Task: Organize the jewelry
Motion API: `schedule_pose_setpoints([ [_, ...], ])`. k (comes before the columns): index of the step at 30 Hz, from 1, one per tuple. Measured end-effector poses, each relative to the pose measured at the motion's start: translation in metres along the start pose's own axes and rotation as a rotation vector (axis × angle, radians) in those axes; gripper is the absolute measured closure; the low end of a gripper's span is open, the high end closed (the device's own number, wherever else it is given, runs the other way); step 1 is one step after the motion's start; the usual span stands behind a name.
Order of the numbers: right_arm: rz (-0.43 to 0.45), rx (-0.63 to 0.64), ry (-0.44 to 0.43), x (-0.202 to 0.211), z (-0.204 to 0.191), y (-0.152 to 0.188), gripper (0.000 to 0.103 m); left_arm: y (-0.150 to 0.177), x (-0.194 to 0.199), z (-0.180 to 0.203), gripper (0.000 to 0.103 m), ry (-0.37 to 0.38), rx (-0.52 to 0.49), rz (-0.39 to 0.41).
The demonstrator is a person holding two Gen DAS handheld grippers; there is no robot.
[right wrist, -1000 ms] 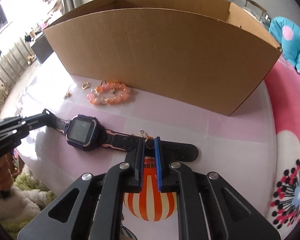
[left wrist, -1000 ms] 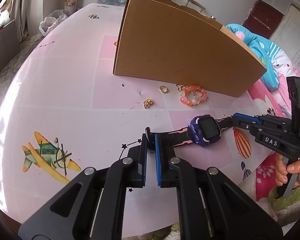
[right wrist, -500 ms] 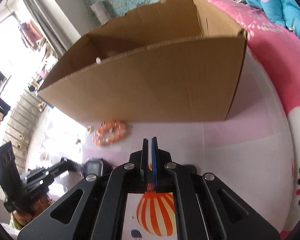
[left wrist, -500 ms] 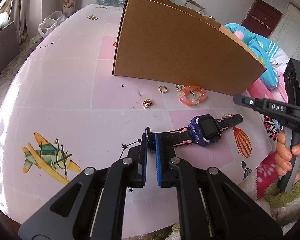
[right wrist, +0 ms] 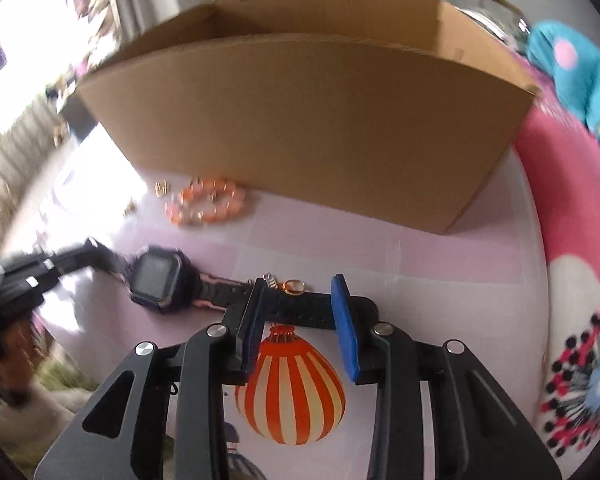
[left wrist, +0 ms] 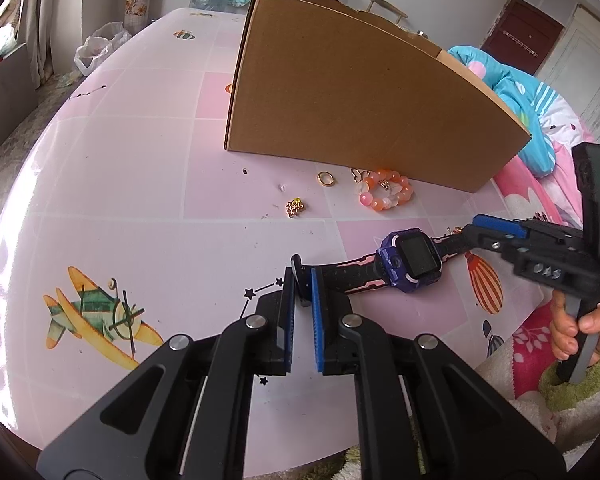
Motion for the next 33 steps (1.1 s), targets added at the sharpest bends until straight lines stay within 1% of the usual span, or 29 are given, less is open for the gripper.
schedule_pose_setpoints([
  [1, 0.018, -0.018, 0.026, -0.002, 0.003, -0.004, 0.069, 0.0, 0.0, 0.0, 0.094, 0.0, -0.001, 0.0],
  [3, 0.038, -0.088, 0.111, -0.006, 0.02, -0.01, 0.069, 0.0, 0.0, 0.0, 0.094, 0.0, -0.002, 0.001],
  [4, 0.047, -0.131, 0.123, -0.006, 0.027, -0.011, 0.069, 0.0, 0.0, 0.0, 0.094, 0.0, -0.002, 0.001],
  [5, 0.055, -0.201, 0.107, -0.004, 0.034, -0.013, 0.069, 0.0, 0.0, -0.001, 0.094, 0.001, -0.001, 0.001],
  [6, 0.059, -0.246, 0.085, -0.003, 0.038, -0.014, 0.069, 0.0, 0.0, 0.0, 0.094, 0.001, -0.001, 0.001],
  [7, 0.062, -0.261, 0.078, -0.001, 0.04, -0.015, 0.069, 0.0, 0.0, 0.0, 0.094, 0.002, 0.0, 0.001],
  [9, 0.059, -0.249, 0.098, 0.006, 0.044, -0.015, 0.069, 0.0, 0.0, 0.0, 0.094, 0.002, 0.0, 0.001],
  [10, 0.055, -0.256, 0.089, 0.011, 0.045, -0.013, 0.069, 0.0, 0.0, 0.0, 0.094, 0.002, 0.001, 0.001],
  [12, 0.041, -0.319, 0.045, 0.016, 0.045, -0.01, 0.068, 0.0, 0.0, 0.0, 0.094, 0.002, 0.001, 0.001],
  [13, 0.032, -0.353, 0.025, 0.01, 0.039, -0.008, 0.067, 0.0, 0.0, 0.0, 0.094, 0.002, 0.002, 0.001],
  [15, 0.003, -0.456, -0.018, 0.012, 0.041, -0.002, 0.067, 0.0, 0.0, 0.0, 0.094, 0.002, 0.003, 0.002],
  [18, -0.04, -0.557, -0.063, 0.006, 0.043, 0.007, 0.067, 0.0, 0.001, -0.001, 0.094, 0.004, 0.002, 0.002],
  [19, -0.029, -0.593, -0.084, 0.006, 0.042, 0.008, 0.067, 0.0, 0.001, -0.001, 0.094, 0.004, 0.002, 0.002],
  [21, -0.033, -0.62, -0.108, 0.005, 0.04, 0.007, 0.064, 0.0, 0.001, -0.001, 0.094, 0.005, 0.002, 0.002],
  [24, -0.045, -0.714, -0.198, 0.001, 0.037, 0.012, 0.063, 0.0, 0.001, -0.002, 0.094, 0.006, 0.005, 0.004],
  [25, -0.047, -0.773, -0.246, -0.002, 0.037, 0.013, 0.063, 0.001, 0.001, -0.002, 0.094, 0.006, 0.006, 0.005],
  [27, -0.038, -0.854, -0.313, -0.003, 0.037, 0.016, 0.063, 0.001, 0.001, -0.003, 0.094, 0.008, 0.007, 0.005],
  [30, -0.027, -0.944, -0.405, 0.0, 0.033, 0.019, 0.063, 0.001, 0.002, -0.003, 0.094, 0.009, 0.008, 0.005],
  [33, -0.019, -0.999, -0.47, 0.001, 0.033, 0.02, 0.063, 0.001, 0.002, -0.003, 0.094, 0.009, 0.007, 0.005],
])
Point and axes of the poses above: each gripper's, at about its wrist camera, not at the fingertips, and x roughly against the way its jaws point, z to its right, y to its underside, the point moved 8 cm from there along -x, roughly the way its jaws point, and after that the axes turned 15 degrees about z, right-handed, at the moved point
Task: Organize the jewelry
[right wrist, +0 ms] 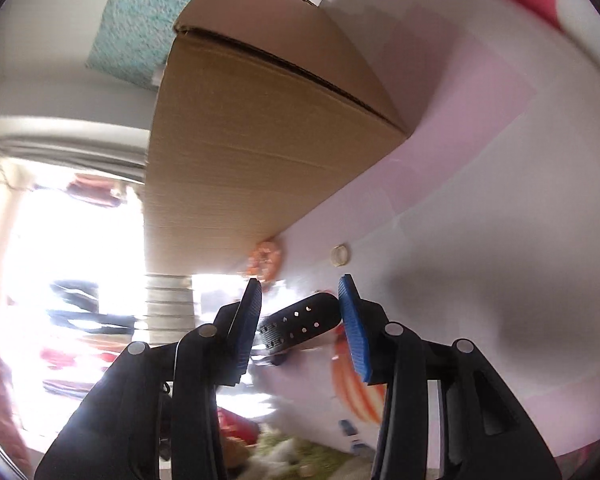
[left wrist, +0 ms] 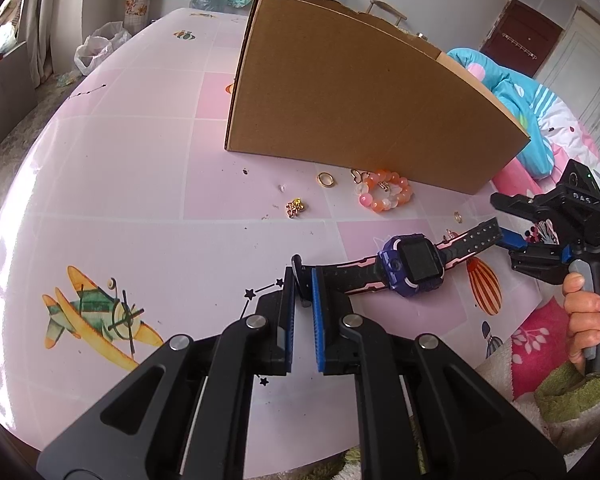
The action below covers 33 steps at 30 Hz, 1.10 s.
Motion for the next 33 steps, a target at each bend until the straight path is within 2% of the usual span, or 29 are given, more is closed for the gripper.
schedule_pose_setpoints([
  [3, -0.006, -0.003, -0.013, -0.003, -0.001, 0.001, 0.063, 0.0, 0.0, 0.0, 0.094, -0.001, 0.001, 0.0],
  [8, -0.007, 0.089, 0.014, -0.003, -0.014, 0.01, 0.065, 0.0, 0.0, 0.0, 0.094, -0.001, 0.0, 0.0],
  [14, -0.048, 0.139, -0.046, -0.007, -0.032, 0.019, 0.066, 0.0, 0.0, -0.001, 0.094, -0.003, -0.003, 0.002],
  [19, -0.068, 0.22, 0.018, -0.016, -0.035, 0.028, 0.064, -0.001, 0.0, -0.001, 0.094, -0.004, 0.0, 0.003],
  [22, -0.086, 0.232, 0.015, -0.021, -0.039, 0.033, 0.059, 0.0, 0.001, -0.001, 0.094, -0.004, 0.001, 0.003],
  [28, -0.064, 0.289, 0.049, -0.025, -0.042, 0.033, 0.059, 0.0, 0.0, -0.001, 0.094, -0.004, 0.0, 0.003],
  [33, -0.032, 0.338, 0.063, -0.027, -0.049, 0.033, 0.08, -0.001, -0.001, -0.001, 0.094, -0.004, 0.0, 0.007],
])
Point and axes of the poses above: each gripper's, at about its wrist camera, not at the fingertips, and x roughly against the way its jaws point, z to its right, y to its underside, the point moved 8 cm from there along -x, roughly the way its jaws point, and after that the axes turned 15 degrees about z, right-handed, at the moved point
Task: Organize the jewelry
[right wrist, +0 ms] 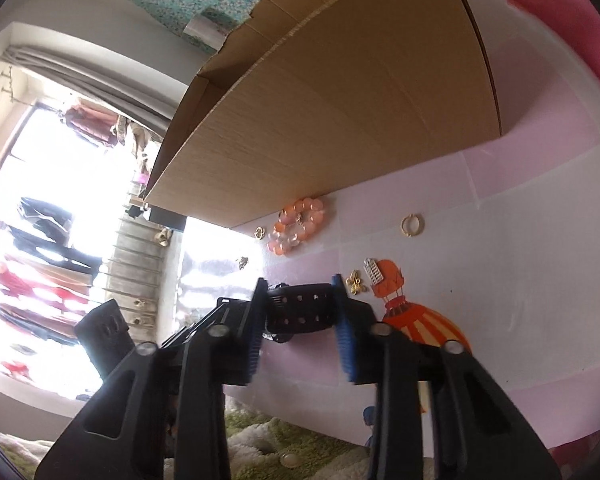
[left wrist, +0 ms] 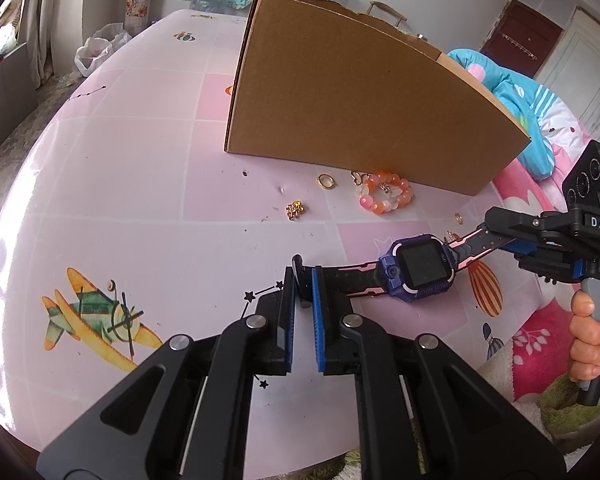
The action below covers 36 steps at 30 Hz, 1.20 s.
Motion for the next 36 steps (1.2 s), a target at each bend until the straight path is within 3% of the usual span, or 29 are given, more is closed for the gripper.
schedule_pose_setpoints([
  [6, 0.024, 0.061, 0.023, -0.001, -0.01, -0.005, 0.086, -0.001, 0.003, 0.002, 0.098, -0.006, -0.018, 0.006],
  [15, 0.059, 0.188, 0.014, 0.021, -0.038, -0.013, 0.088, -0.012, 0.026, 0.01, 0.099, -0.003, -0.043, 0.03],
  [23, 0.199, 0.378, -0.098, 0.066, -0.117, -0.067, 0.088, -0.095, 0.083, 0.037, 0.099, 0.039, -0.138, 0.226],
  [28, 0.233, 0.405, -0.143, 0.067, -0.138, -0.114, 0.088, -0.16, 0.083, 0.053, 0.099, 0.047, -0.227, 0.312],
  [33, 0.184, 0.353, -0.1, 0.034, -0.125, -0.167, 0.088, -0.209, 0.048, 0.062, 0.099, 0.051, -0.263, 0.29],
  [36, 0.131, 0.334, -0.035, 0.007, -0.109, -0.194, 0.088, -0.23, 0.007, 0.066, 0.099, 0.056, -0.265, 0.211],
])
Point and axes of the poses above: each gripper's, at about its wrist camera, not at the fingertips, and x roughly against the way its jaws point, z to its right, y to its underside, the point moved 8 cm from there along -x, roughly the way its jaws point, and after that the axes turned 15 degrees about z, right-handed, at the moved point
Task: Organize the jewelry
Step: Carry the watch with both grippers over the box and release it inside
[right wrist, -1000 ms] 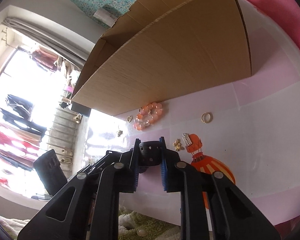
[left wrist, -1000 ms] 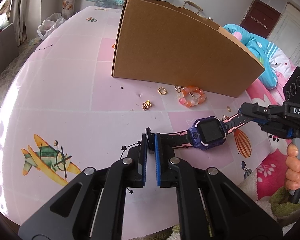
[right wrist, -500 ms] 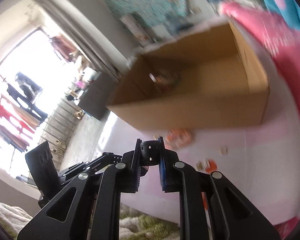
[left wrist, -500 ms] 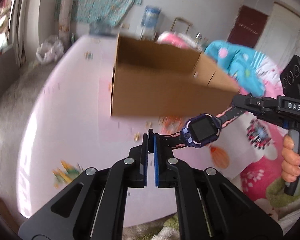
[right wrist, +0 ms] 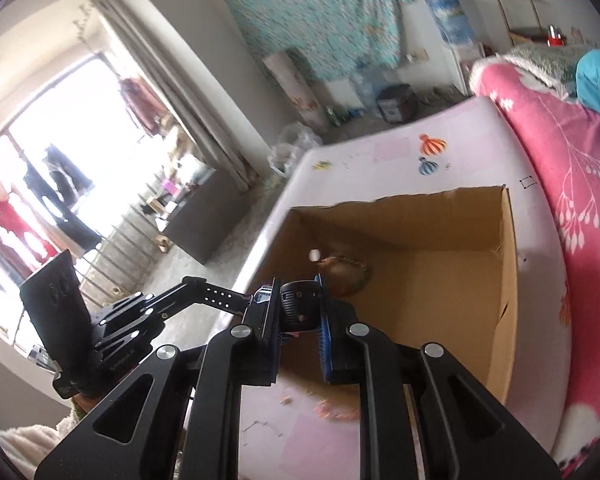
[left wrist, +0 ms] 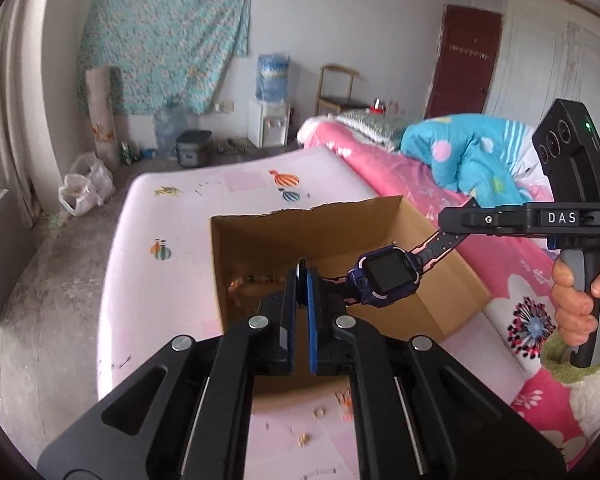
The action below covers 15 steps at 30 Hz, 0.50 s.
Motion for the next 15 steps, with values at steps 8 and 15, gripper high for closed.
schedule_pose_setpoints([
  [8, -0.209, 0.069, 0.174, -0.075, 0.059, -0.008, 0.088, 0.042, -0.106, -0.012, 0.099, 0.008, 0.082, -0.328],
  [15, -0.364, 0.2, 0.295, -0.119, 0.088, 0.01, 0.087, 0.081, -0.148, -0.011, 0.098, 0.018, 0.14, -0.556],
])
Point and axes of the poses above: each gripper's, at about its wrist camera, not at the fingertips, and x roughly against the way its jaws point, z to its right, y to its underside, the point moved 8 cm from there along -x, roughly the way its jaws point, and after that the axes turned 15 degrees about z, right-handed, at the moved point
